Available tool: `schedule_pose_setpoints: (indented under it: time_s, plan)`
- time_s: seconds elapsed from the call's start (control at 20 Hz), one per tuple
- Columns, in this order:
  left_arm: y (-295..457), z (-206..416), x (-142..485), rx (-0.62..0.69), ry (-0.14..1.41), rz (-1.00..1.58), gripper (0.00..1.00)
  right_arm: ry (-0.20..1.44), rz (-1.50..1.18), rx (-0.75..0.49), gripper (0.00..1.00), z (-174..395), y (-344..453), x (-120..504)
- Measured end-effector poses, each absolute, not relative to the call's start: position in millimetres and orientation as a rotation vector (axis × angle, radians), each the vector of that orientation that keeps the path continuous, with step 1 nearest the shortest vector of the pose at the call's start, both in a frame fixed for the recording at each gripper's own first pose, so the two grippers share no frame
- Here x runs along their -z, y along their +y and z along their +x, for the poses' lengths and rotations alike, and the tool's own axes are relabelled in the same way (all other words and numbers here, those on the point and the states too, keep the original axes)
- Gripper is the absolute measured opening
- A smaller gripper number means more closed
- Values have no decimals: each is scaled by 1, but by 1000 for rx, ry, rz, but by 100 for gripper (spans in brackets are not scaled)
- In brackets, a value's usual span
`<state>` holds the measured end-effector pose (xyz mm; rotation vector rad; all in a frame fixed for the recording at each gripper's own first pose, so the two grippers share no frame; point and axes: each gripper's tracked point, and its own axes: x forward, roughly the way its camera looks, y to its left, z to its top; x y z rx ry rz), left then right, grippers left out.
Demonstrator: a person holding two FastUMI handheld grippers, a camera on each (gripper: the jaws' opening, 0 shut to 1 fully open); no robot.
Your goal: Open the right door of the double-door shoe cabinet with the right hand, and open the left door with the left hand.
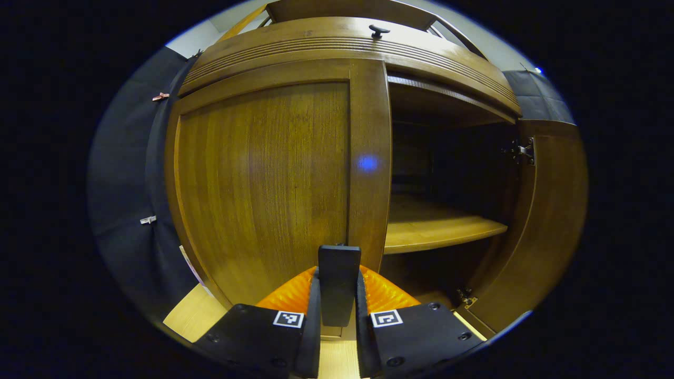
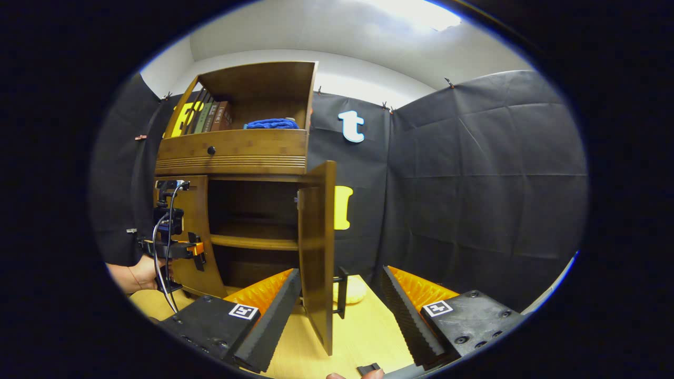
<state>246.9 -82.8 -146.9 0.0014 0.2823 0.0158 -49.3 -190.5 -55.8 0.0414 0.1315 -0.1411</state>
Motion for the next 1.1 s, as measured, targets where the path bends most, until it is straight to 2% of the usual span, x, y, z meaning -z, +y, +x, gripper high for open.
schedule_pose_setpoints:
  time_s: [0.25,0.3,0.35,0.55,0.85,1.1]
  plan:
    - [-84,247,144,21,284,4,32,141,44,84,100,-44,-152,61]
    - [-84,247,143,28,285,2,32,142,46,73,95,-44,-144,62]
    - [-84,247,142,34,287,0,32,141,48,61,98,-43,-135,62]
    - [-84,245,139,46,282,-7,32,140,63,21,98,-39,-104,62]
    - [-78,243,130,20,271,-32,31,130,52,-42,98,-35,-61,60]
    - [-71,245,123,-21,256,-32,27,146,72,-93,98,-35,-29,64]
